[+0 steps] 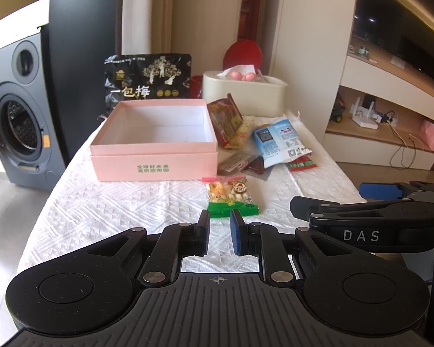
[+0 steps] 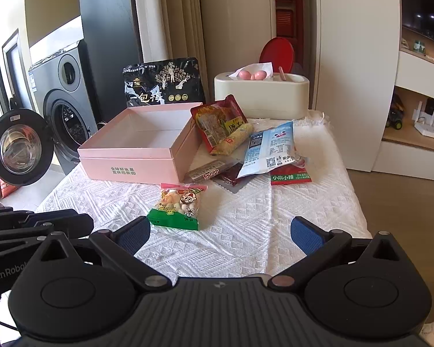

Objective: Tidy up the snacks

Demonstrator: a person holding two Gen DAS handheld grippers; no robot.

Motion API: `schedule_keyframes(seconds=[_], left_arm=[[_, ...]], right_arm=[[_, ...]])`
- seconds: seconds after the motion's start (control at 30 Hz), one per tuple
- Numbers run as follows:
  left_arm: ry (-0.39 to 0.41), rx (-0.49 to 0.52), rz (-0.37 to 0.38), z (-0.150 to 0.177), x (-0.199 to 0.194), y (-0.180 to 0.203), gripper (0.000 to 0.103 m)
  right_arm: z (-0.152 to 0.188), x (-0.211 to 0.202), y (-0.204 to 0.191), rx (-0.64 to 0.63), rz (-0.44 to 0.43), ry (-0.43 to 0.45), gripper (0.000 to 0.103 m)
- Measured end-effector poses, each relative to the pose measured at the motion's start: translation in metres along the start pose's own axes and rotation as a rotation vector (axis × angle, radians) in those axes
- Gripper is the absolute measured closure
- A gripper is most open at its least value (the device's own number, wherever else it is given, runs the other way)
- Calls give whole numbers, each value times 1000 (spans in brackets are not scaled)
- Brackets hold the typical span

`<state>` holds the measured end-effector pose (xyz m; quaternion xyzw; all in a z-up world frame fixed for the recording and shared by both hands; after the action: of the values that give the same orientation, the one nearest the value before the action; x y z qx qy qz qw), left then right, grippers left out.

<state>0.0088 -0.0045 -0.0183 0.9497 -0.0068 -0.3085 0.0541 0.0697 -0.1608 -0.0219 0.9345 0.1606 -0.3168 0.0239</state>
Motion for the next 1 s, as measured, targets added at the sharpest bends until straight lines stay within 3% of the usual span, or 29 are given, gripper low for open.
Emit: schedule_keyframes(seconds=[1.0], left_arm=[[-9, -22, 10, -4, -1, -4, 84]], right_arm=[[3, 0, -1, -1, -3, -14, 0]])
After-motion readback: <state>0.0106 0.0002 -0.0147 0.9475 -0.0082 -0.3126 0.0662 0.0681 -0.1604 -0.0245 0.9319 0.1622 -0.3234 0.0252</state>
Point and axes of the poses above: each gripper's, at about its wrist camera, not at the fingertips, and x roughly the way its jaws point, y to its right, z to its underside, the point moved 1 cm from there along x, roughly the way its jaws point, and after that the axes turned 3 degrees about z, right-handed, at the moved point
